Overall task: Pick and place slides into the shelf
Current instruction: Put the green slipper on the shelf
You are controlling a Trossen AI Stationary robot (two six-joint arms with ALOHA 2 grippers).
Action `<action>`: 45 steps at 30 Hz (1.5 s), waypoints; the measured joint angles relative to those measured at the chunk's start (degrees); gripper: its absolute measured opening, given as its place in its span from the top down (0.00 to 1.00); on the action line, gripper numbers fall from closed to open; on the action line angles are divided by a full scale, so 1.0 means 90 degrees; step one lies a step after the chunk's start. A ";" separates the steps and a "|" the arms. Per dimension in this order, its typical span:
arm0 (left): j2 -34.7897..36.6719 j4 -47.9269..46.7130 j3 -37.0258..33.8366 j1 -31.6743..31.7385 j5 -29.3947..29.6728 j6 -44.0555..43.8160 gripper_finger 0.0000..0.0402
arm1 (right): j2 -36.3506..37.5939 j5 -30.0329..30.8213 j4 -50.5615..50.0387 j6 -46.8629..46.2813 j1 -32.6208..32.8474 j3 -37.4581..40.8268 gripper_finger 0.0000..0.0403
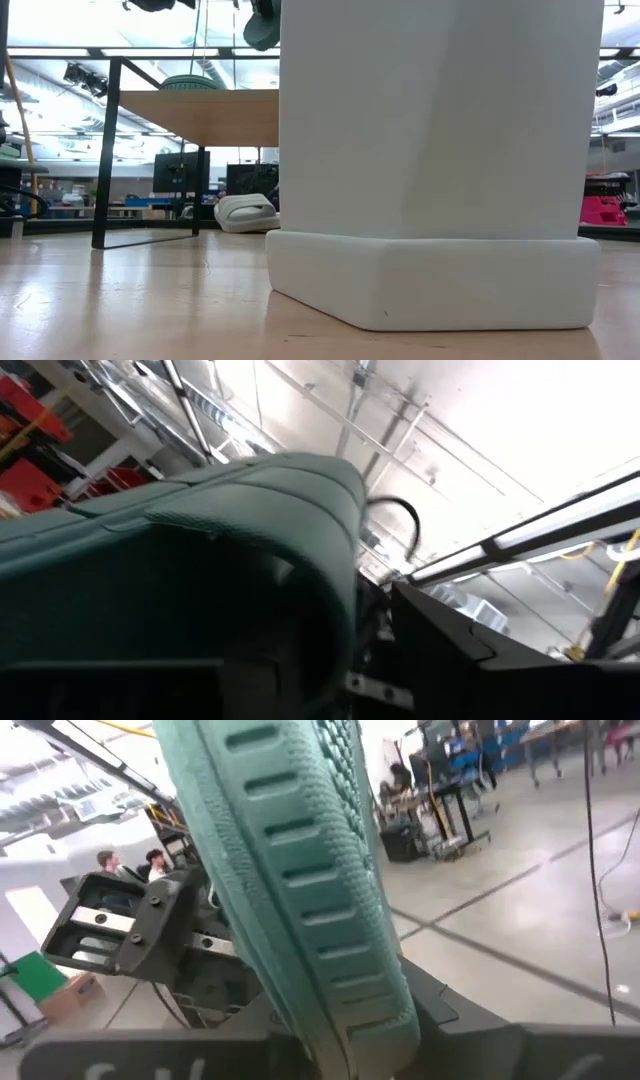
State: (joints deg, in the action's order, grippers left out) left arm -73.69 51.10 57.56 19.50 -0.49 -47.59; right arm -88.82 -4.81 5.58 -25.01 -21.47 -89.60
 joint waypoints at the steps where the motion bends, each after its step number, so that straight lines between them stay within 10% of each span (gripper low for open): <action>1: 0.0029 -0.0006 0.0000 -0.0012 -0.0055 0.0005 0.63 | 0.0000 -0.0080 -0.0278 -0.0012 -0.0060 -0.0149 0.79; 15: 0.0373 -0.0036 -0.0002 -0.0076 -0.0542 0.0517 0.64 | 0.0010 -0.0433 -0.3625 -0.0117 -0.1209 -0.2133 0.79; 33: 0.0752 -0.0149 -0.0012 0.0035 -0.1302 0.0872 0.67 | -0.0731 -0.4515 -0.5424 -0.1943 -0.2270 -0.2284 0.79; 45: 0.1260 -0.1498 -0.0010 0.0035 -0.1506 0.1947 0.68 | -0.1778 -0.5073 -0.6340 -0.1403 -0.1868 -0.2280 0.79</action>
State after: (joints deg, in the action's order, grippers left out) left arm -62.35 37.61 57.47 19.81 -14.05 -30.07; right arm -104.82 -50.47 -51.49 -37.64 -38.28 -110.12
